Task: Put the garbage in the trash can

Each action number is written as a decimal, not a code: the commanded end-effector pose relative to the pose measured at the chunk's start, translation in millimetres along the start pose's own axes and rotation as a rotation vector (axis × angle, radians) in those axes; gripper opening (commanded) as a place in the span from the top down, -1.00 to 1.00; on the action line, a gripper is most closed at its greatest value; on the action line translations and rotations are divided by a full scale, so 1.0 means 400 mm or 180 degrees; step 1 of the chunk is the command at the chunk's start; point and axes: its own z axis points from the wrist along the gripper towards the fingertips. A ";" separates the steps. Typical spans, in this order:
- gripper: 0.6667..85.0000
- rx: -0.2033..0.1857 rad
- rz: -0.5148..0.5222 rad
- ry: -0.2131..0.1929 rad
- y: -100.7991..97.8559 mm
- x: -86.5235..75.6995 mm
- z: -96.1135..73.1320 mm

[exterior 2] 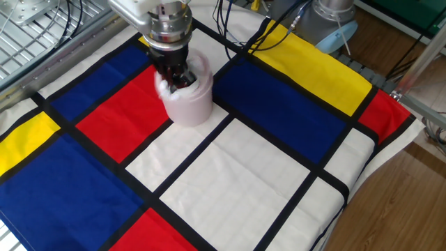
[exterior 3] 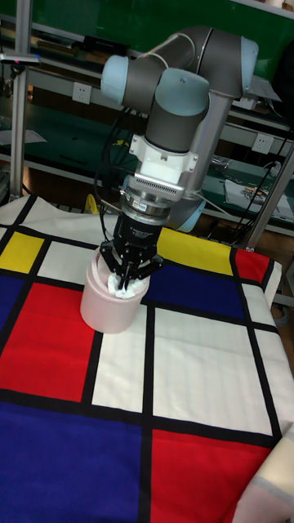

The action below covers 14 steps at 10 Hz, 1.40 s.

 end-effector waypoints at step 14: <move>0.37 -0.0168 -0.0308 0.0546 -0.004 0.093 -0.018</move>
